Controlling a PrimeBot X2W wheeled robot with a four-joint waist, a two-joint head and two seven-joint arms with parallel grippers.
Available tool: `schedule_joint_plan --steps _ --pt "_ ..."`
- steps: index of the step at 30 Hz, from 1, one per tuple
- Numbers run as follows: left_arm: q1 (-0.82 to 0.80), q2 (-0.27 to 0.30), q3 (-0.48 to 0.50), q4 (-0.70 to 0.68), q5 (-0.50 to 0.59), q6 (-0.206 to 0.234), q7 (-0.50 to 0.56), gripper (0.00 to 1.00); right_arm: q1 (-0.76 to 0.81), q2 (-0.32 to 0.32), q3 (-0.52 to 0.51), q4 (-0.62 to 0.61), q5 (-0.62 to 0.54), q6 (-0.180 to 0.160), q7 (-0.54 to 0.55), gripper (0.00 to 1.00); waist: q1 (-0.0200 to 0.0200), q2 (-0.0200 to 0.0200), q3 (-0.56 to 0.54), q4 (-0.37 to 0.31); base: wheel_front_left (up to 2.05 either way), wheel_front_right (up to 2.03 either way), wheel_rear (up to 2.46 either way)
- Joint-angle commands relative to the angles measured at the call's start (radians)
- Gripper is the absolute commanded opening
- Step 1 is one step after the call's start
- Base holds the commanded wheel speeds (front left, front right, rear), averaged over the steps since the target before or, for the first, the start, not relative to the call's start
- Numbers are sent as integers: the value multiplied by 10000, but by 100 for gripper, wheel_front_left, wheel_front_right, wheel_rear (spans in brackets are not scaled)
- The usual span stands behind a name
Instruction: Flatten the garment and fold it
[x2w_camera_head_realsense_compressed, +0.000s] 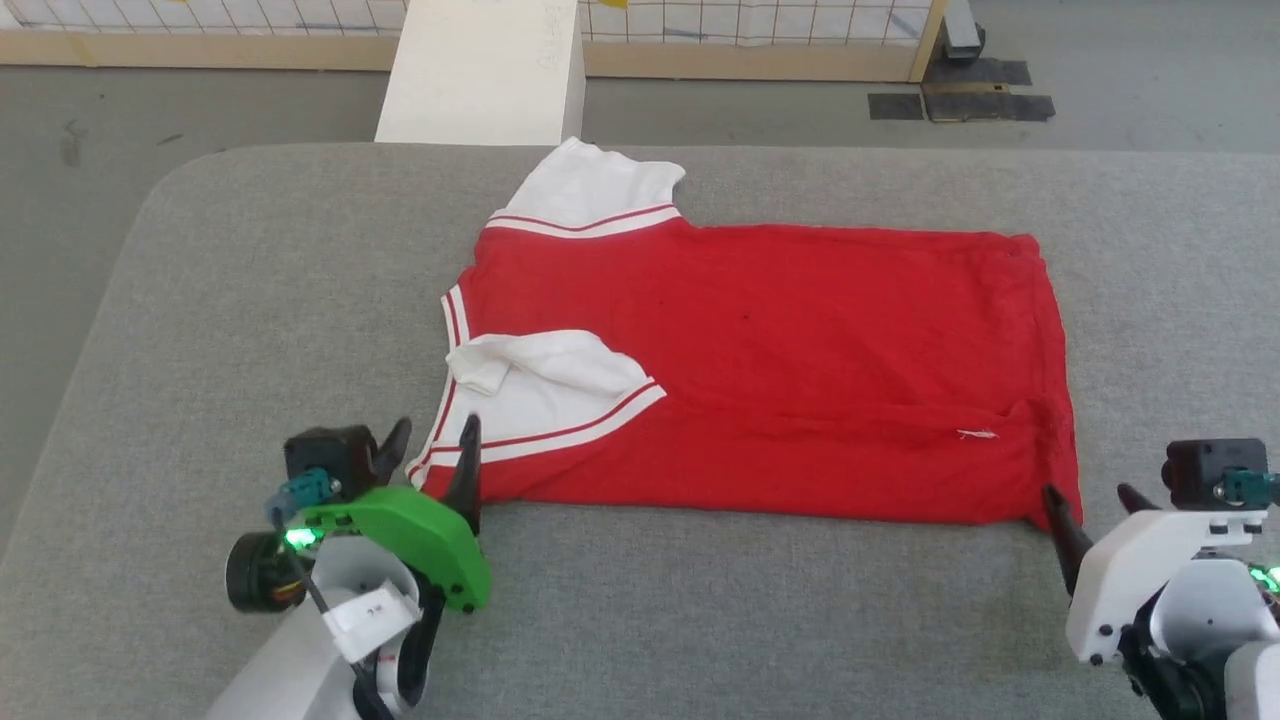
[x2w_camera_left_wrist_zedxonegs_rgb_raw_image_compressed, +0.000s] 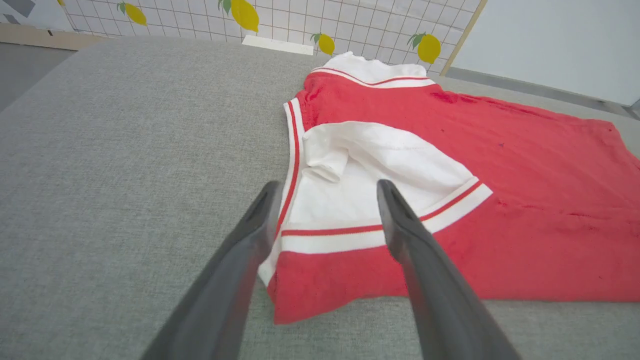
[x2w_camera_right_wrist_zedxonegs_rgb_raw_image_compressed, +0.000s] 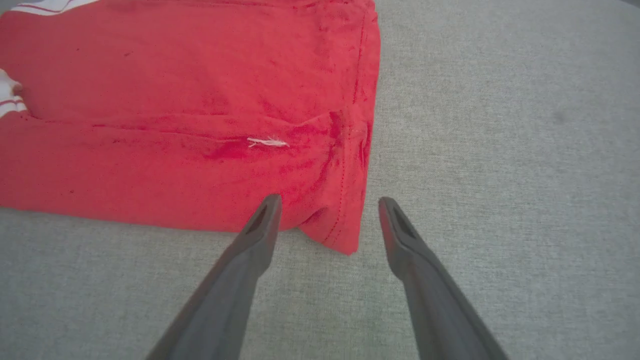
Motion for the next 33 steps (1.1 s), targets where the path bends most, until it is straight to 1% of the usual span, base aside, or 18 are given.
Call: schedule_joint_plan --steps 1,4,9,12,14,15,18,21,22,23,24,27,33 --pt "131 151 -87 27 197 154 202 100 128 92 -53 -210 -28 -15 164 100 0 33 97 -38 0 0 0" --pt "77 349 -245 46 380 468 714 100 248 254 -208 -634 57 -15 421 100 0 33 301 -72 0 0 0" --pt "-34 598 -511 -6 521 808 1651 100 338 329 -315 -1048 255 -15 555 100 0 33 617 -139 0 0 0" --pt "-110 749 -597 28 689 1260 2167 100 341 338 -343 -1179 390 -15 556 100 0 33 765 -200 0 0 0" --pt "-173 807 -538 84 821 1710 2340 100 341 340 -347 -1220 472 -15 538 100 0 33 836 -242 0 0 0" --pt "-178 813 -560 88 838 1858 2513 100 336 341 -342 -1237 533 -15 528 100 0 33 880 -272 0 0 0" --pt "-137 784 -591 -16 766 2074 2869 100 323 342 -327 -1288 686 -15 483 100 0 33 991 -333 0 0 0" --pt "-20 737 -734 -141 484 1916 3418 100 308 342 -334 -1332 729 -15 436 100 0 33 1088 -385 0 0 0" --pt "13 726 -765 -170 389 1847 3559 96 299 342 -341 -1335 731 -15 426 100 0 33 1109 -395 0 0 0" --pt "45 724 -814 -215 296 1757 3713 38 286 343 -349 -1340 722 -15 419 100 0 33 1135 -405 0 0 0" --pt "56 721 -827 -269 235 1693 3773 0 276 343 -357 -1346 704 -15 422 100 0 33 1153 -405 0 0 0" --pt "59 669 -764 -475 110 1564 3662 0 245 343 -415 -1322 613 -15 477 100 0 33 1123 -345 0 0 0" --pt "-6 619 -598 -1062 203 1477 2961 0 -65 343 -578 -889 677 -15 880 100 0 33 962 -123 0 0 0"
